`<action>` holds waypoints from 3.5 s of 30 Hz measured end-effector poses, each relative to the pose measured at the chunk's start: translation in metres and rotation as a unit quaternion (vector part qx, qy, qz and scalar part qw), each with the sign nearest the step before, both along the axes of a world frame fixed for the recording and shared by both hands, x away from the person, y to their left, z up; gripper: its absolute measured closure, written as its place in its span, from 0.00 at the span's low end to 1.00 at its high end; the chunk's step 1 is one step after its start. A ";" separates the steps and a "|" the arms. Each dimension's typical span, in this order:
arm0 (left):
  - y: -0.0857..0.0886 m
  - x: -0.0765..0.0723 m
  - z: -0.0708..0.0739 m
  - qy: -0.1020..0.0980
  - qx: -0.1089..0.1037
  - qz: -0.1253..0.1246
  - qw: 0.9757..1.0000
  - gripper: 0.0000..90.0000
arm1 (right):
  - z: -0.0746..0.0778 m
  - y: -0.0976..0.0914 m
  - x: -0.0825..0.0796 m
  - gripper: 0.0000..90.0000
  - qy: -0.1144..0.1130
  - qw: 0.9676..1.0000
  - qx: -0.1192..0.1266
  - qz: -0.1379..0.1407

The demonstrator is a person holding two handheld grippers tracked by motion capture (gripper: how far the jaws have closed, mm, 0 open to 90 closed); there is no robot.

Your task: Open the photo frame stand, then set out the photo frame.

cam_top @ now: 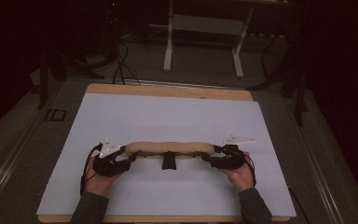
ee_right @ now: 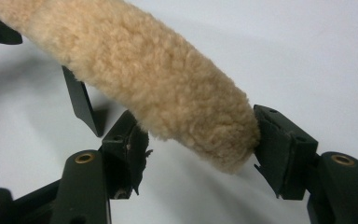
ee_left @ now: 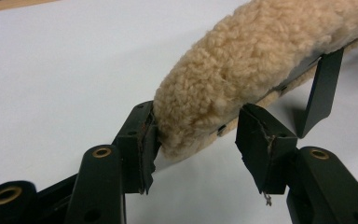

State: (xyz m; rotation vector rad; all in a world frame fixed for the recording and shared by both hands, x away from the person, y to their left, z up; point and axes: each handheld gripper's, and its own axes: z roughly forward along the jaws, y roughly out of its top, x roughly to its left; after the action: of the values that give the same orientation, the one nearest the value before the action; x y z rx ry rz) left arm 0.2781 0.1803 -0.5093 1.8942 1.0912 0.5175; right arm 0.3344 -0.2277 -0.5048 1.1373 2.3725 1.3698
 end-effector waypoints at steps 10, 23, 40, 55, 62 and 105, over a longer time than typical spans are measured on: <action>0.001 -0.003 -0.001 0.010 0.017 0.008 1.000 0.52 | 0.000 0.001 -0.001 0.43 0.001 1.000 -0.009 -0.001; 0.018 -0.015 0.003 0.009 -0.010 0.024 1.000 0.53 | 0.001 -0.001 0.000 0.45 0.016 1.000 -0.020 -0.001; 0.047 -0.021 0.014 -0.019 -0.069 0.047 0.996 0.68 | -0.003 -0.003 -0.002 0.53 0.038 0.997 -0.066 -0.011; 0.045 -0.007 0.015 -0.021 -0.070 0.059 0.996 0.71 | -0.003 -0.001 -0.007 0.69 0.058 0.996 -0.072 -0.008; 0.043 0.000 0.012 -0.017 -0.057 0.070 0.996 0.73 | -0.003 -0.004 -0.008 0.76 0.064 0.995 -0.074 -0.010; 0.016 -0.001 0.006 0.001 -0.016 0.010 1.000 1.00 | -0.003 0.021 -0.003 1.00 0.022 0.996 -0.080 -0.027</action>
State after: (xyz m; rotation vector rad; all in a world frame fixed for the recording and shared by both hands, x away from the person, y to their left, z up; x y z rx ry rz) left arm 0.2768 0.1960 -0.5037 1.8585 1.1149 0.5057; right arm 0.3310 -0.2068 -0.5083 1.1890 2.4135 1.1266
